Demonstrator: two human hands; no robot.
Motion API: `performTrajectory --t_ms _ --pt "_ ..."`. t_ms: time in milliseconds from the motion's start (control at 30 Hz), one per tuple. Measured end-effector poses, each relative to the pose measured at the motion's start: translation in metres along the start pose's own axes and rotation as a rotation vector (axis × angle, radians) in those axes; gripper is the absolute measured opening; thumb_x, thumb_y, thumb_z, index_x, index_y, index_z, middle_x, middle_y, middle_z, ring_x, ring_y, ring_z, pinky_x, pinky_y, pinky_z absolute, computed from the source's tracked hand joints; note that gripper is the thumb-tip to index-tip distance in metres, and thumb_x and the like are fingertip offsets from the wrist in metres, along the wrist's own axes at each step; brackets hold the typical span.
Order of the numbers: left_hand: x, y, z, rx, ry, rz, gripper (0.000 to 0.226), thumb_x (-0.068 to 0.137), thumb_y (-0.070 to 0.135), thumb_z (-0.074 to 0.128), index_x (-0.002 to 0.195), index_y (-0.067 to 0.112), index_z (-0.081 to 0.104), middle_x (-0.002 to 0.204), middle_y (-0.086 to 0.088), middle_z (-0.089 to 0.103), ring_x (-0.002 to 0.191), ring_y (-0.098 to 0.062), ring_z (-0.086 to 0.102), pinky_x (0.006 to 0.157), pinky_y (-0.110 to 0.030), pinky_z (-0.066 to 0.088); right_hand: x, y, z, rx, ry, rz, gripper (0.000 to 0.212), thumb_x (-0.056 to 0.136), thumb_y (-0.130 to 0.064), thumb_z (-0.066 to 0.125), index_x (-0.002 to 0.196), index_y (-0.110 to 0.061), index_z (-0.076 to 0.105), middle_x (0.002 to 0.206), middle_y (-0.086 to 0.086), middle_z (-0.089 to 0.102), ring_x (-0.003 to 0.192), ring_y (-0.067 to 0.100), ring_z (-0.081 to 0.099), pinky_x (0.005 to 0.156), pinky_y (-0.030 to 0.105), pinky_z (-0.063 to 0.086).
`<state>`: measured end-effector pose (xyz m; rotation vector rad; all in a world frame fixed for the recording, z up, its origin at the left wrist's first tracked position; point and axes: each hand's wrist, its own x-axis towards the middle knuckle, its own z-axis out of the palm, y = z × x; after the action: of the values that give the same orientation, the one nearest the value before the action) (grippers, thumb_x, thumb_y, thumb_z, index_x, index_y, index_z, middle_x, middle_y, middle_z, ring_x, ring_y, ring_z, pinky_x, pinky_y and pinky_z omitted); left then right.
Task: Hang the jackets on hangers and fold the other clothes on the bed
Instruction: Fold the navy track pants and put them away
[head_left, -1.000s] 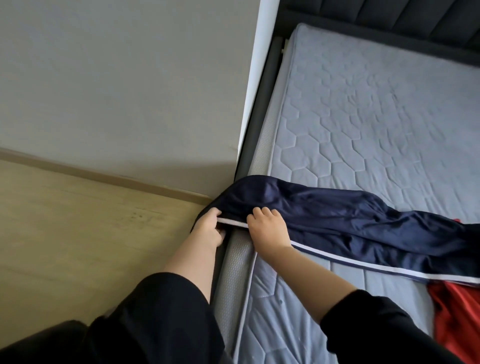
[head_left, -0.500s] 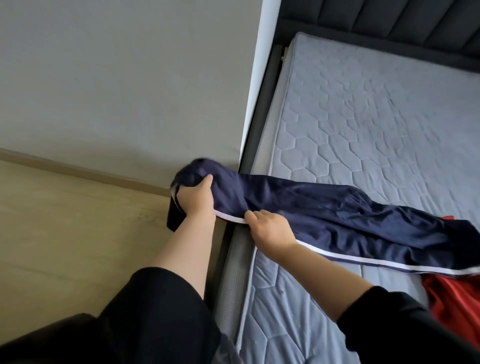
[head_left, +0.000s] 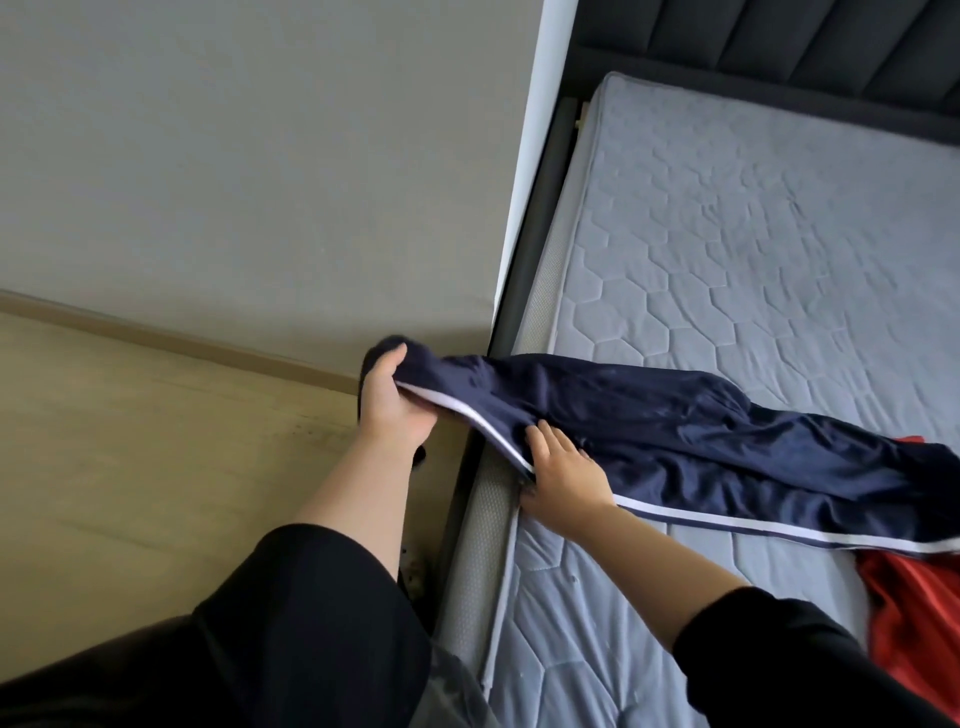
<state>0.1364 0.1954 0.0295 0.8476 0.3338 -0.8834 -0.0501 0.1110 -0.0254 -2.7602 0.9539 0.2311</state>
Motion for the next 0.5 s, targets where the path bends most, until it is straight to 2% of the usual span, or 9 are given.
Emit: performTrajectory --t_ms 67,133,233,300,400,500 --pt "-0.001 0.005 0.005 -0.062 -0.091 0.044 0.029 0.093 0.030 0.052 0.112 0.012 0.063 0.111 -0.013 0.068 0.102 -0.031 0.064 0.092 -0.042 0.049 0.003 0.003 0.001 -0.049 0.067 0.031 0.064 0.090 -0.015 0.052 0.147 -0.014 0.022 0.146 0.001 0.037 0.135 0.018 0.035 0.095 0.034 0.045" --pt "0.002 0.016 0.002 -0.138 -0.064 0.104 0.036 0.091 0.031 0.055 0.123 0.016 0.059 0.119 -0.011 0.066 0.108 -0.032 0.063 0.094 -0.045 0.049 0.006 0.007 0.000 -0.131 0.047 0.053 0.065 0.090 -0.007 0.049 0.148 -0.012 0.021 0.138 0.001 0.045 0.127 0.019 0.044 0.086 0.031 0.047" --pt "0.011 0.035 -0.013 -0.250 0.029 0.130 0.028 0.092 0.025 0.052 0.116 0.013 0.062 0.124 -0.012 0.063 0.114 -0.033 0.059 0.100 -0.046 0.043 0.011 0.009 0.001 -0.215 -0.011 0.055 0.071 0.090 -0.004 0.049 0.151 -0.012 0.014 0.137 0.004 0.047 0.122 0.022 0.048 0.086 0.032 0.047" --pt "0.017 0.039 -0.027 -0.188 0.151 0.050 0.018 0.094 0.022 0.051 0.106 0.012 0.060 0.125 -0.009 0.061 0.116 -0.029 0.056 0.101 -0.042 0.042 0.014 0.007 0.002 -0.252 -0.029 0.040 0.075 0.090 -0.004 0.048 0.152 -0.014 0.009 0.135 0.006 0.047 0.120 0.024 0.049 0.085 0.034 0.047" --pt "0.017 0.037 -0.039 -0.058 0.262 -0.079 0.019 0.093 0.022 0.052 0.110 0.013 0.053 0.129 -0.007 0.055 0.118 -0.030 0.052 0.098 -0.044 0.040 0.015 0.004 0.003 -0.297 -0.060 -0.005 0.082 0.090 -0.005 0.051 0.153 -0.018 0.000 0.137 0.011 0.043 0.122 0.026 0.046 0.083 0.036 0.048" --pt "0.018 0.031 -0.033 0.087 0.349 -0.107 0.019 0.093 0.022 0.048 0.109 0.011 0.051 0.128 -0.010 0.053 0.119 -0.032 0.049 0.108 -0.050 0.030 0.013 0.006 0.001 -0.306 -0.106 -0.039 0.087 0.091 -0.006 0.052 0.153 -0.023 -0.006 0.147 0.015 0.032 0.132 0.028 0.038 0.088 0.036 0.047"
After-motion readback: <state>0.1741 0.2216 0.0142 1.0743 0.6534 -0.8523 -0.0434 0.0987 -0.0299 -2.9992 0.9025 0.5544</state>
